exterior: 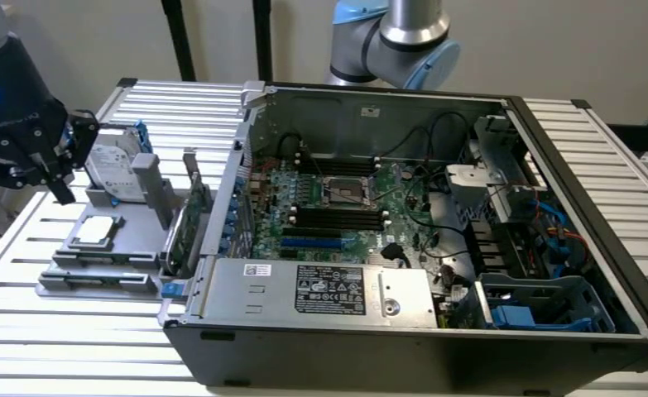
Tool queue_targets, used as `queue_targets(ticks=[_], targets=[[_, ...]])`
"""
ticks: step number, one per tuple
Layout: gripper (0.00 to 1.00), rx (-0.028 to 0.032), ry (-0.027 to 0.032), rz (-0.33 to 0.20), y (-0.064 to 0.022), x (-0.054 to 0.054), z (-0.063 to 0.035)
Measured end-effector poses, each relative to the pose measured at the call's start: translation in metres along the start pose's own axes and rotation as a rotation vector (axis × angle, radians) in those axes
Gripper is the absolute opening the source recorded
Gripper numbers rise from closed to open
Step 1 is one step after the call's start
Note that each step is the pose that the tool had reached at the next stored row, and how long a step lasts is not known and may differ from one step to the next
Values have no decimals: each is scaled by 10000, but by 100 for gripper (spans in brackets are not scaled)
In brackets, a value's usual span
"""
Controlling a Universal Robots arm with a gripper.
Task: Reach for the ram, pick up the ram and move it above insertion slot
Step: 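Pick up the ram and move it above insertion slot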
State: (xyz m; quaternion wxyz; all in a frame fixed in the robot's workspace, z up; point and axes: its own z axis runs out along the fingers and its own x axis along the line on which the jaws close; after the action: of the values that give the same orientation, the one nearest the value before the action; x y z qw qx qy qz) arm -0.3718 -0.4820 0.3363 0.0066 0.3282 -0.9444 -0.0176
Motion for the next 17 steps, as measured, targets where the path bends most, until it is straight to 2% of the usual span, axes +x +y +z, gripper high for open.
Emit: queue_targets(ticks=[17], targets=[[11,2,116,-3094,-1,0,20]])
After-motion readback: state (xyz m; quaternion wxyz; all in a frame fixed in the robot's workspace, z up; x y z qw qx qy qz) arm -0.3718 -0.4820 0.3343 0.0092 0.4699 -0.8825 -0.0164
